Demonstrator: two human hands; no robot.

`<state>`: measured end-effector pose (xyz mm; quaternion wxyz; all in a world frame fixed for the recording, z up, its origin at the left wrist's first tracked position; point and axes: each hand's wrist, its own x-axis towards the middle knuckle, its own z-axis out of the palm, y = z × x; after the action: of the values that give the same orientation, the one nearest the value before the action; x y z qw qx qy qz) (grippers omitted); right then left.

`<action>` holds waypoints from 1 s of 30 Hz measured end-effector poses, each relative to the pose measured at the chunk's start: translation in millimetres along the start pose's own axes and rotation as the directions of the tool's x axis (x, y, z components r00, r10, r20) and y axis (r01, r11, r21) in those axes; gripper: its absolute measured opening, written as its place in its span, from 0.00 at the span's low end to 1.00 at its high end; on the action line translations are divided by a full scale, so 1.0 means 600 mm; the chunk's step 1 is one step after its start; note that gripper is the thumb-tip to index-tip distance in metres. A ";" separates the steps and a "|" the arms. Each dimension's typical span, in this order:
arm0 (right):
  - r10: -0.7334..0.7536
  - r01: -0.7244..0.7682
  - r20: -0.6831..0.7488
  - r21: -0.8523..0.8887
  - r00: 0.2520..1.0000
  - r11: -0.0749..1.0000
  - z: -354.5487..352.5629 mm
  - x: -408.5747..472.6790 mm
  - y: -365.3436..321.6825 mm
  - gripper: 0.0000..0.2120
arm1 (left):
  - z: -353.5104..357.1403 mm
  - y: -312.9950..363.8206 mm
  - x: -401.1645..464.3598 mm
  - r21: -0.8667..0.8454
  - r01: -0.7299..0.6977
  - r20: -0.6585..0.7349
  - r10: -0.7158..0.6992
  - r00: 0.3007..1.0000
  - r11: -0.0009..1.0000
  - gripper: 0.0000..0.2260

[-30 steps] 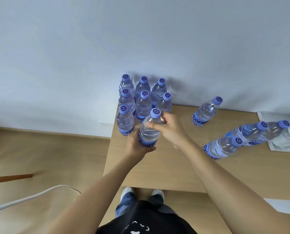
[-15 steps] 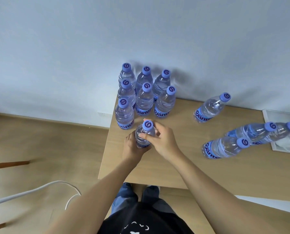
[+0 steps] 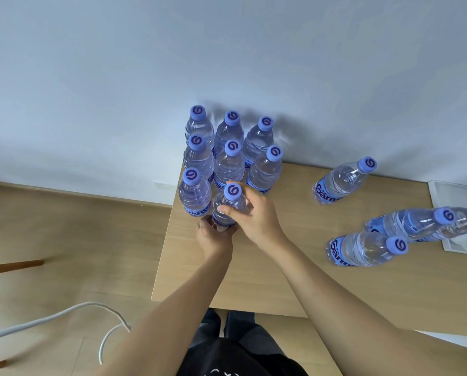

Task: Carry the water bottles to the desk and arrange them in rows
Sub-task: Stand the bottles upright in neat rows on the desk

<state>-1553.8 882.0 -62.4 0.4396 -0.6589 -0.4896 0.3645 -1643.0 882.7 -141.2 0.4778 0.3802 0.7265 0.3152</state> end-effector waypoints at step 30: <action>0.037 -0.057 -0.132 -0.152 0.991 0.987 -0.102 -0.031 0.005 0.29 | 0.042 0.063 -0.088 0.110 0.016 0.482 -0.067 0.874 0.994 0.22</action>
<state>-1501.7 849.9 -43.1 0.4089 -0.7246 -0.4715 0.2922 -1596.4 859.4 -95.3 0.6311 0.4552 0.6069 0.1619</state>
